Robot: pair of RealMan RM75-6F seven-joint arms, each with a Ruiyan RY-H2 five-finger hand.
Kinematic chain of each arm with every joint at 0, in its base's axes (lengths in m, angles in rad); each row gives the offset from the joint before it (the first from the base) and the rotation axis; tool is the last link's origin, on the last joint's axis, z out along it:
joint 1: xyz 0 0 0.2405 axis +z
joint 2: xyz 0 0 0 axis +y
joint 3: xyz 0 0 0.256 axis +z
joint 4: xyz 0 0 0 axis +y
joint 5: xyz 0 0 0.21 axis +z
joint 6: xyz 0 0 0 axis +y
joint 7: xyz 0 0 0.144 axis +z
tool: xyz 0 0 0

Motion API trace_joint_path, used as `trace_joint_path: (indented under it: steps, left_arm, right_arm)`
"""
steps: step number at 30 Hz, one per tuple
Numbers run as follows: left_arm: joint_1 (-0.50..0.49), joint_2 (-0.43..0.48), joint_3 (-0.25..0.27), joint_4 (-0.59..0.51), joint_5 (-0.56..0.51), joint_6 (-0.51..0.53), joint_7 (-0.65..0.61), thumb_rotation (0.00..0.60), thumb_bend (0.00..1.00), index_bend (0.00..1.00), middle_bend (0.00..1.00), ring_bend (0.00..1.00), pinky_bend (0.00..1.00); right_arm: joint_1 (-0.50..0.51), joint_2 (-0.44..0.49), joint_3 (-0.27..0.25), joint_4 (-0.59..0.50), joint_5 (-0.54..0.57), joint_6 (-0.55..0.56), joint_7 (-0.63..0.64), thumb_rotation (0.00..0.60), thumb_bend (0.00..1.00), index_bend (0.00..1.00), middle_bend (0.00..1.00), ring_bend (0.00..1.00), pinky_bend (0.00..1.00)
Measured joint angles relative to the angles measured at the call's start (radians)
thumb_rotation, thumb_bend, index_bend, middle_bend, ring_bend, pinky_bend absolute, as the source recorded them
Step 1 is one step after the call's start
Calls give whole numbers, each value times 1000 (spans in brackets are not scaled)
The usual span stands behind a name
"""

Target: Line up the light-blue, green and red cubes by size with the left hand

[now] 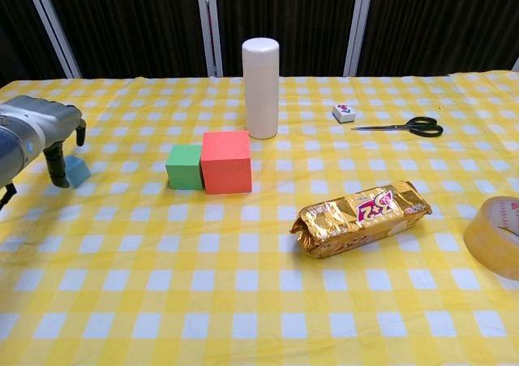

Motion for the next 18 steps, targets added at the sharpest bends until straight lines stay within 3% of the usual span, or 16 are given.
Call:
trace_joint_path:
  steps: [18]
  left_arm:
    - [-5, -23, -4, -5, -28, 27, 58, 600, 155, 408, 0, 0, 0]
  right_arm:
    - [-13, 7, -4, 1, -9, 15, 21, 600, 317, 193, 0, 23, 0]
